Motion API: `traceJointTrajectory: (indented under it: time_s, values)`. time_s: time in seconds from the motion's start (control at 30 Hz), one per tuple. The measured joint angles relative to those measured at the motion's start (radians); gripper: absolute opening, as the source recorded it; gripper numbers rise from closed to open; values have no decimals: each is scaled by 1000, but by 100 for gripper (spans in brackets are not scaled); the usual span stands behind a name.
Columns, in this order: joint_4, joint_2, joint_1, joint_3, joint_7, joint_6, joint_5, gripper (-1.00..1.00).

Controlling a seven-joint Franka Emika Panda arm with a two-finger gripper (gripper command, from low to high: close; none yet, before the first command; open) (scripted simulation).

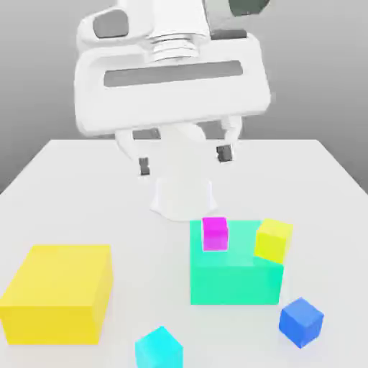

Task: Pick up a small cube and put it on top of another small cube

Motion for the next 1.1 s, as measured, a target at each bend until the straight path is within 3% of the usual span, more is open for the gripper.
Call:
traceJointTrajectory:
  time_s: [0.2,0.43,0.57,0.6,0.83,1.0,1.1]
  values:
    - [-23,212,0,-7,-175,75,32,0]
    - [-49,439,-22,-10,-297,183,-29,0]
    - [-24,585,-68,48,-351,294,27,0]
    - [-19,605,-77,58,-358,310,36,-100]
    - [-20,602,-76,57,-356,305,33,-100]
    - [-57,441,-33,7,-297,181,-41,-100]
    - [-100,347,-1,45,-290,118,-17,-100]
